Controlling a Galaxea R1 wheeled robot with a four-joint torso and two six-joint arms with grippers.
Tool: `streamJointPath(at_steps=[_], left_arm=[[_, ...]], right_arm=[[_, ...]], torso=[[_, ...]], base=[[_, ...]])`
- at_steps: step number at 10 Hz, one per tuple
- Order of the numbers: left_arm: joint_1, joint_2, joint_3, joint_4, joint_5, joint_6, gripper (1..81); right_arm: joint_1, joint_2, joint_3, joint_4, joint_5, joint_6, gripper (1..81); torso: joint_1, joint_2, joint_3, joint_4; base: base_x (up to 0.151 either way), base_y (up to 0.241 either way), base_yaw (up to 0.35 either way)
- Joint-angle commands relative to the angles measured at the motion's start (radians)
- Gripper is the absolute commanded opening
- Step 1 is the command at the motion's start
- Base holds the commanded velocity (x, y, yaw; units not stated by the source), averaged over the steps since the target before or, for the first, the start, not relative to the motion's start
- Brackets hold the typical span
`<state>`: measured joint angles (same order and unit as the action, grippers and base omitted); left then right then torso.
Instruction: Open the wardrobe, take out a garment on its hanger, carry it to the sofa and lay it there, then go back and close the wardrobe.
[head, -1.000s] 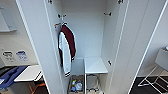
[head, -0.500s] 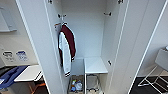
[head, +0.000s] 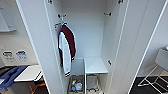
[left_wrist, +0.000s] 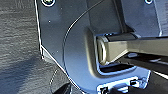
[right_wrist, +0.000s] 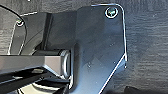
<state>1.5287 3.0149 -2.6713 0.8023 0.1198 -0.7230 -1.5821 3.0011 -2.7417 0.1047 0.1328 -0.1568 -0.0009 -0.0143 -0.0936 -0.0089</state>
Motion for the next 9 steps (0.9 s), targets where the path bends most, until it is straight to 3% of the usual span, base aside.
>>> streamJointPath(at_steps=[1, 2, 5, 7, 9], left_arm=[[-0.046, -0.014, 0.005, -0.701, -0.005, 0.648, 81.1], [-0.046, -0.010, 0.005, -0.742, -0.005, 0.669, 81.1], [-0.051, -0.031, 0.014, -0.693, -0.008, 0.683, 81.1], [-0.049, -0.057, 0.048, -0.701, -0.081, 0.683, 81.1], [-0.048, -0.103, 0.126, -0.701, -0.108, 0.682, 81.1]], right_arm=[[0.029, -0.009, 0.002, 0.001, -0.061, -0.003, 81.1], [0.030, -0.018, 0.021, -0.003, -0.061, -0.004, 81.1], [0.035, -0.149, 0.235, -0.007, -0.056, -0.004, 81.1], [0.035, -0.230, 0.347, -0.005, -0.051, -0.004, 81.1], [0.035, -0.255, 0.389, -0.010, -0.051, -0.004, 81.1]], torso=[[0.001, 0.000, 0.000, 0.000], [0.001, 0.000, 0.000, 0.000], [0.001, 0.000, 0.000, 0.000], [0.001, 0.000, 0.000, 0.000], [0.001, 0.000, 0.000, 0.000]], base=[[0.000, 0.000, 0.000], [0.000, 0.000, 0.000], [0.000, 0.000, 0.000], [0.000, 0.000, 0.000], [0.000, 0.000, 0.000]])
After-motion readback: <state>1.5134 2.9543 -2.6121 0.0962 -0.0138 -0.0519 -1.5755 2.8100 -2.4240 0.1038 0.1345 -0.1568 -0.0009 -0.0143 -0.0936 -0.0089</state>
